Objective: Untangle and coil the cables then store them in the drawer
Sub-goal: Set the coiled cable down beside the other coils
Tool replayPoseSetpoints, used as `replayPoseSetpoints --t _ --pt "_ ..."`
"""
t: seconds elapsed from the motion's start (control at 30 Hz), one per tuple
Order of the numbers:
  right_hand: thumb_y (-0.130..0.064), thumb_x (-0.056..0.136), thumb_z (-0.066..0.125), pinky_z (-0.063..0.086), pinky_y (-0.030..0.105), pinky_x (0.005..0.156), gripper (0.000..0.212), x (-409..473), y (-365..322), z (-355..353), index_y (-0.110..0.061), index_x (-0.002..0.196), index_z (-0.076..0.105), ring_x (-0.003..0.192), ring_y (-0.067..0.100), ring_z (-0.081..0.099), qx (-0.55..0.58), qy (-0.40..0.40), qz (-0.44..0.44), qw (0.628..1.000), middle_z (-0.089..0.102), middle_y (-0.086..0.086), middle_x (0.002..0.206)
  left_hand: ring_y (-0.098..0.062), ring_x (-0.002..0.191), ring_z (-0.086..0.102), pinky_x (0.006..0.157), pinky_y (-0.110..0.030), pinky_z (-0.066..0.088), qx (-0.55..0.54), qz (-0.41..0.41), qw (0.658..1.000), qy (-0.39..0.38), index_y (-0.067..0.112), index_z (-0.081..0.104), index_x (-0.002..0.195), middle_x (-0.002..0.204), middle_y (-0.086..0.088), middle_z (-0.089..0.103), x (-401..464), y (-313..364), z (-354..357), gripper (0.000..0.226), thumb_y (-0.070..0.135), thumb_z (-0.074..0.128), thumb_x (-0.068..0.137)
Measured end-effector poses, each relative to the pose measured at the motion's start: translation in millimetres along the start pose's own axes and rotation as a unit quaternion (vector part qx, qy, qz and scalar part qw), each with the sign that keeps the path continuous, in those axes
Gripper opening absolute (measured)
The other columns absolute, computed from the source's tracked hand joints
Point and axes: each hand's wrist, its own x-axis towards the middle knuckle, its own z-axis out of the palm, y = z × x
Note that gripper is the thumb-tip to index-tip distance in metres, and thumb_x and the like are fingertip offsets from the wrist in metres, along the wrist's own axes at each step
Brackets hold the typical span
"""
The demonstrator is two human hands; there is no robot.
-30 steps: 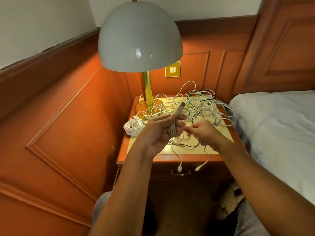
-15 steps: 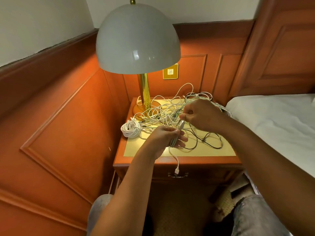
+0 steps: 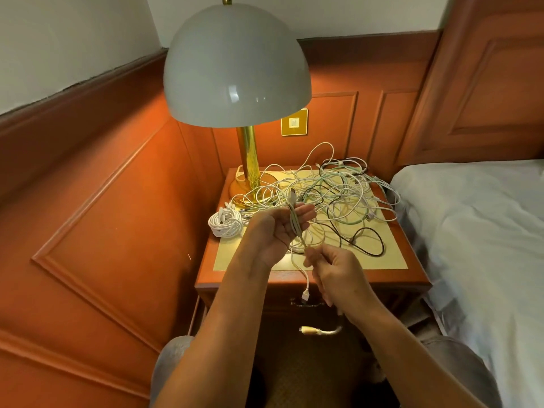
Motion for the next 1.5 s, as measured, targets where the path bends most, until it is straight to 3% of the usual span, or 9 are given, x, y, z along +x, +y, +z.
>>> replayPoseSetpoints --t 0.1,0.23,0.43,0.67,0.8,0.97,1.1,1.33,1.5 --pt "-0.025 0.102 0.046 0.034 0.015 0.045 0.026 -1.5 14.4 0.9 -0.010 0.091 0.064 0.044 0.003 0.036 0.056 -0.032 0.029 0.997 0.042 -0.007 0.052 -0.021 0.073 0.073 0.071 -0.026 0.055 -0.017 0.002 1.000 0.008 -0.007 0.059 0.104 0.083 -0.014 0.074 -3.6 7.1 2.2 0.034 0.006 0.028 0.097" --pt "-0.011 0.103 0.040 0.037 0.023 0.048 0.024 4.9 30.4 -2.8 -0.008 0.105 0.064 0.051 0.010 0.038 0.135 -0.116 0.083 0.981 0.049 0.001 0.065 -0.018 0.065 0.072 0.063 -0.023 0.057 -0.035 0.014 0.999 0.013 -0.005 0.062 0.095 0.075 -0.011 0.073 -7.6 9.4 3.3 0.032 0.011 0.034 0.101" --pt "-0.048 0.088 0.057 0.046 0.031 0.057 0.045 43.1 27.3 -28.5 -0.005 0.077 0.063 0.057 0.017 0.047 -0.007 -0.130 0.138 0.982 0.053 0.008 0.067 -0.012 0.058 0.060 0.057 -0.018 0.051 -0.037 -0.003 0.996 -0.084 -0.009 0.063 0.099 0.075 -0.009 0.061 -20.8 11.7 1.9 0.034 0.013 0.038 0.100" --pt "-0.015 0.086 0.070 0.035 0.022 0.047 0.018 103.1 -39.9 -74.5 0.002 0.084 0.065 0.055 0.012 0.042 -0.147 -0.177 0.025 0.973 0.054 0.003 0.065 -0.009 0.049 0.050 0.051 -0.019 0.038 0.181 -0.001 0.974 -0.138 -0.010 0.061 0.099 0.064 -0.006 0.059 -30.5 1.3 6.0 0.030 0.008 0.036 0.101" --pt "-0.017 0.087 0.071 0.038 0.025 0.053 0.015 111.2 -80.8 -78.4 -0.002 0.082 0.071 0.058 0.010 0.047 -0.267 -0.202 -0.048 0.941 0.058 0.003 0.067 -0.013 0.054 0.050 0.052 -0.021 0.039 0.315 0.014 0.942 -0.112 -0.004 0.064 0.093 0.066 -0.007 0.059 -20.8 -11.1 6.7 0.030 0.013 0.041 0.103" --pt "-0.009 0.093 0.055 0.036 0.018 0.057 0.018 85.4 -84.8 -56.5 -0.001 0.094 0.072 0.064 0.005 0.049 -0.378 -0.107 -0.124 0.911 0.066 0.004 0.083 -0.015 0.055 0.056 0.061 -0.028 0.043 0.251 0.067 0.966 -0.009 -0.001 0.064 0.092 0.068 -0.006 0.066 -4.1 -20.8 0.2 0.028 0.012 0.042 0.102" --pt "-0.002 0.094 0.051 0.042 0.011 0.049 0.017 48.3 -50.1 -30.8 -0.009 0.107 0.060 0.067 0.005 0.056 -0.238 0.008 -0.097 0.966 0.060 0.002 0.085 -0.014 0.062 0.065 0.068 -0.028 0.047 0.124 0.047 0.991 0.034 0.001 0.065 0.093 0.073 -0.007 0.069 0.7 -26.8 0.5 0.023 0.008 0.044 0.100" --pt "-0.010 0.089 0.067 0.040 0.003 0.061 0.030 27.8 6.6 8.6 -0.010 0.117 0.055 0.078 -0.003 0.052 -0.167 0.169 -0.177 0.955 0.056 0.000 0.104 -0.018 0.076 0.065 0.075 -0.023 0.053 -0.070 -0.009 0.993 0.092 -0.001 0.066 0.095 0.081 -0.011 0.066 3.0 -34.0 12.5 0.015 0.006 0.053 0.094" --pt "-0.005 0.086 0.071 0.038 0.003 0.070 0.033 28.5 24.1 20.7 -0.008 0.117 0.059 0.087 0.014 0.062 -0.187 0.188 -0.203 0.943 0.065 0.007 0.106 -0.017 0.072 0.066 0.056 -0.023 0.054 -0.083 -0.016 0.988 0.130 -0.001 0.066 0.094 0.082 -0.010 0.066 -3.6 -38.3 14.7 0.016 0.007 0.053 0.096"
